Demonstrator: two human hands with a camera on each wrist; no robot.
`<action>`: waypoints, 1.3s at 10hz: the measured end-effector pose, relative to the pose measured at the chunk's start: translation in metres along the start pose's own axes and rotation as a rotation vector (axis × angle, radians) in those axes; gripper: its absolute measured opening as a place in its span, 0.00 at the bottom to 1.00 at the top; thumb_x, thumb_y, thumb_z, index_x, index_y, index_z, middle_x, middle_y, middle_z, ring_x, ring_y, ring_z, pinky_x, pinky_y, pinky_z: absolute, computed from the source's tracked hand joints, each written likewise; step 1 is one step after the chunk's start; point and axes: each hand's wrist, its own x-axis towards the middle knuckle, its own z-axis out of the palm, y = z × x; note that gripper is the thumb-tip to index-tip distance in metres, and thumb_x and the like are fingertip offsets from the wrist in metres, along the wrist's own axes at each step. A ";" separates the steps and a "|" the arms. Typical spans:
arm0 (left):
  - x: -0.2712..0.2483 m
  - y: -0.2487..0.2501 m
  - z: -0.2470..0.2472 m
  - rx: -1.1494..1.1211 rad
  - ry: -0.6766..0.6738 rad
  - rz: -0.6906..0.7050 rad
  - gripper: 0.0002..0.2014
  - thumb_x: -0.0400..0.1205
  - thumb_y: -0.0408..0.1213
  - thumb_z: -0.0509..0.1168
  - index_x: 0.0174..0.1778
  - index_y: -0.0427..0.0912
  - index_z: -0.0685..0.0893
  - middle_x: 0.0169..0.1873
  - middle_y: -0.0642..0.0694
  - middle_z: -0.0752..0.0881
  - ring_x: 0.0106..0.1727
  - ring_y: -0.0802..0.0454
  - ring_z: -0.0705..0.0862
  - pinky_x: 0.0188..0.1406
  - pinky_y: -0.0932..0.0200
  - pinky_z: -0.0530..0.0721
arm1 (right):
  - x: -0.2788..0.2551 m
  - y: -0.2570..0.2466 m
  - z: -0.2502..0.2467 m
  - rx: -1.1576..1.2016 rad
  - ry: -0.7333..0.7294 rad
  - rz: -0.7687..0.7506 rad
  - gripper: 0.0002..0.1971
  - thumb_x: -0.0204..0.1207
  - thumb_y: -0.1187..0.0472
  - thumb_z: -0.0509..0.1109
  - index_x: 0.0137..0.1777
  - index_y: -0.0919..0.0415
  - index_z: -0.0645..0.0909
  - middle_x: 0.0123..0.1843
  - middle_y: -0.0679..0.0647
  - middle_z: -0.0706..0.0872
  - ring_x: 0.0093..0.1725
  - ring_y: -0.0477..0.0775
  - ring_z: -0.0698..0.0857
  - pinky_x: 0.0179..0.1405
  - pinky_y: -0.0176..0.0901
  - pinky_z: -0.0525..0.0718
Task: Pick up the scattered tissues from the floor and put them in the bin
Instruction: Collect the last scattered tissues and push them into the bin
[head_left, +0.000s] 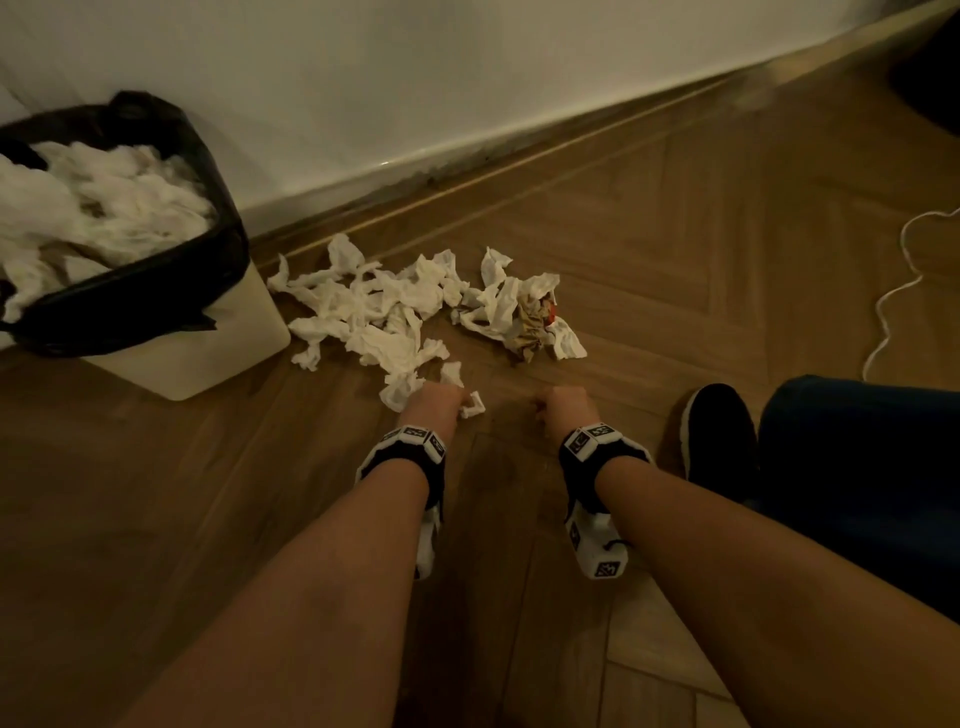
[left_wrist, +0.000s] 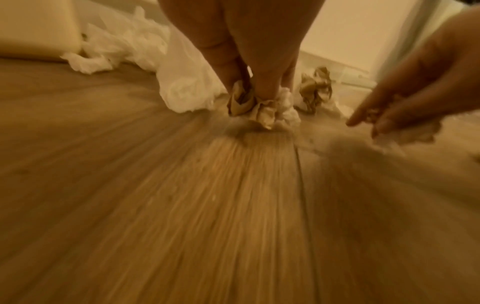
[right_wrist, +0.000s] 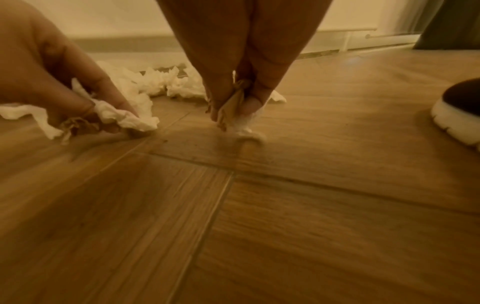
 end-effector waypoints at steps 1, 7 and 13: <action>-0.006 0.003 -0.016 0.017 0.055 -0.026 0.20 0.84 0.37 0.60 0.73 0.43 0.75 0.71 0.38 0.75 0.71 0.42 0.75 0.71 0.53 0.73 | -0.010 -0.002 -0.009 -0.010 0.010 -0.001 0.18 0.83 0.69 0.54 0.67 0.64 0.79 0.64 0.62 0.82 0.64 0.61 0.81 0.64 0.47 0.80; -0.131 -0.012 -0.134 -0.315 0.557 0.062 0.12 0.84 0.34 0.60 0.60 0.37 0.84 0.58 0.35 0.85 0.60 0.38 0.82 0.61 0.47 0.81 | -0.083 -0.098 -0.112 0.292 0.317 -0.291 0.15 0.80 0.69 0.59 0.65 0.62 0.73 0.58 0.65 0.84 0.55 0.65 0.84 0.54 0.53 0.83; -0.241 -0.146 -0.236 -0.602 1.095 -0.206 0.12 0.80 0.23 0.63 0.53 0.36 0.89 0.49 0.37 0.89 0.41 0.44 0.87 0.45 0.64 0.83 | -0.121 -0.255 -0.177 0.578 0.388 -0.533 0.11 0.77 0.70 0.66 0.55 0.62 0.87 0.47 0.55 0.89 0.47 0.54 0.87 0.51 0.40 0.85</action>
